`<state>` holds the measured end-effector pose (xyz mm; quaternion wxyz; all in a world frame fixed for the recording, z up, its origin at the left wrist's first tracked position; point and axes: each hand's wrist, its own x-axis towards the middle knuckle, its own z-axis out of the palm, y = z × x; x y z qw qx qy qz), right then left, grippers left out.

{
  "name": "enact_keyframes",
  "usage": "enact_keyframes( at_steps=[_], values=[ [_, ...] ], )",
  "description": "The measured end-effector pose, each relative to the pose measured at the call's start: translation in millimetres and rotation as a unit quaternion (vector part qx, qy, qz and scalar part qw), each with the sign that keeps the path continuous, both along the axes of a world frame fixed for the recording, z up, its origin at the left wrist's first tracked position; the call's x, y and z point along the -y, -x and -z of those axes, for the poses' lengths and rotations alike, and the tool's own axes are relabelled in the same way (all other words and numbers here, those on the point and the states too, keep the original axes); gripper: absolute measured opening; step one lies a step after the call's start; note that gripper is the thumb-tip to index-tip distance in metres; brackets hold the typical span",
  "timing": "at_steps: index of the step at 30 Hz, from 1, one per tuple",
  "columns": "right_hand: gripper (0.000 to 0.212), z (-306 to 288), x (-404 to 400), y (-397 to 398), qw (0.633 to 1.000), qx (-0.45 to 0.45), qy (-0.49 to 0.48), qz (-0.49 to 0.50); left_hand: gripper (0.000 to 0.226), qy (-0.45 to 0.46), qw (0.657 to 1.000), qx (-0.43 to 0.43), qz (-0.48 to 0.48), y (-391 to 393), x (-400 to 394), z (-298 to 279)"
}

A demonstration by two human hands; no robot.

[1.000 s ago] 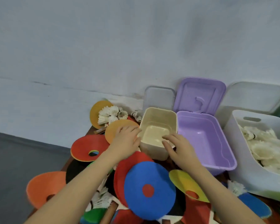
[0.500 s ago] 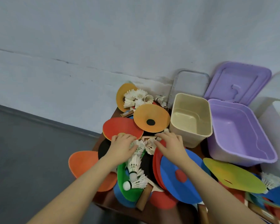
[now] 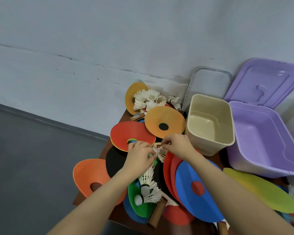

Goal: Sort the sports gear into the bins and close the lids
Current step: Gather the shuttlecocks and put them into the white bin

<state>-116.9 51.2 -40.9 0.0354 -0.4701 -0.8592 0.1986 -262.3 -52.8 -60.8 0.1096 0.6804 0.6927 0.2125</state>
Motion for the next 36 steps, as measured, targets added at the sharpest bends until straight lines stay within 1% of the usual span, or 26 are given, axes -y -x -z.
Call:
enact_keyframes(
  at_steps=[3,5,6,8,10,14,16,19,25,28,30,36],
  values=[
    [0.015,1.1,2.8,-2.9,1.0,-0.009,-0.023,0.005,0.016,-0.041,0.997,0.056,-0.022,-0.3,-0.1,-1.8],
    [0.016,1.7,4.6,-5.7,0.998,-0.018,-0.06,0.007,0.012,-0.061,0.994,0.086,-0.035,-1.2,-0.3,-5.8],
    [0.015,1.4,5.4,-7.5,0.996,-0.034,-0.082,0.012,0.011,-0.07,0.992,0.099,-0.039,-1.5,-0.8,-8.5],
    [0.012,-1.7,7.4,-13.2,0.987,-0.095,-0.129,0.026,0.008,-0.089,0.988,0.117,-0.041,-2.1,-2.7,-15.3],
    [0.008,-8.6,8.2,-20.2,0.973,-0.145,-0.174,0.037,0.006,-0.117,0.986,0.116,-0.035,-2.2,-6.5,-23.4],
    [0.008,-27.1,6.0,-40.5,0.949,-0.189,-0.246,0.063,0.003,-0.193,0.976,0.101,-0.017,-9.3,-21.6,-48.4],
    [0.008,-36.0,5.3,-52.0,0.937,-0.217,-0.262,0.077,0.005,-0.217,0.969,0.114,-0.014,-16.3,-32.0,-60.4],
    [0.004,-50.2,6.8,-83.1,0.922,-0.25,-0.282,0.089,0.012,-0.237,0.962,0.13,0.025,-40.4,-49.0,-78.1],
    [0.004,-66.3,4.7,-174.0,0.905,-0.272,-0.289,0.155,0.017,-0.282,0.948,0.118,0.094,-112.9,-78.2,-108.6],
    [0.006,-69.6,-2.1,-231.7,0.891,-0.299,-0.293,0.175,0.025,-0.299,0.938,0.122,0.126,-164.4,-95.9,-116.7],
    [0.007,-71.8,-7.6,-273.4,0.884,-0.307,-0.298,0.187,0.023,-0.316,0.931,0.114,0.145,-204.0,-109.4,-120.1],
    [0.007,-86.1,-23.1,-399.4,0.868,-0.301,-0.321,0.232,0.021,-0.29,0.927,0.14,0.191,-332.1,-142.1,-124.6]
  ],
)
